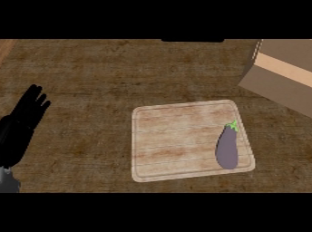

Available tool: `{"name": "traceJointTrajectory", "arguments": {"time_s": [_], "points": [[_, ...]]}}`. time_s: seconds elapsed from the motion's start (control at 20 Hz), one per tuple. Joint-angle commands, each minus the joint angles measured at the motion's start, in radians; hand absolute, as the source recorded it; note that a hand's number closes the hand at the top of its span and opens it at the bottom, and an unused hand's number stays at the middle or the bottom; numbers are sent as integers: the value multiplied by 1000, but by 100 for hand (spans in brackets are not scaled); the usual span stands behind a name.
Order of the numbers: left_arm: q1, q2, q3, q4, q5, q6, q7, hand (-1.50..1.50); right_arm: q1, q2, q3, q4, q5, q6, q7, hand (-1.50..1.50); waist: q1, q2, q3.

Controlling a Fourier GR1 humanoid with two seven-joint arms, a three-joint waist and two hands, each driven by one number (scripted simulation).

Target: Pick the can from the cutting board and place it in the cardboard box

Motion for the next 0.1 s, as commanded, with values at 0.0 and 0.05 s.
{"name": "traceJointTrajectory", "arguments": {"time_s": [0.0, 0.05], "points": [[32, -3, 4, -31, 5, -9, 1, 0, -7, -66, 14, 73, 19, 35, -62, -150, 13, 4, 1], [-2, -11, -17, -4, -24, 5, 5, 0, 41, -53, 5, 77, 8, 34, -118, -150, 1, 2, 1]]}}
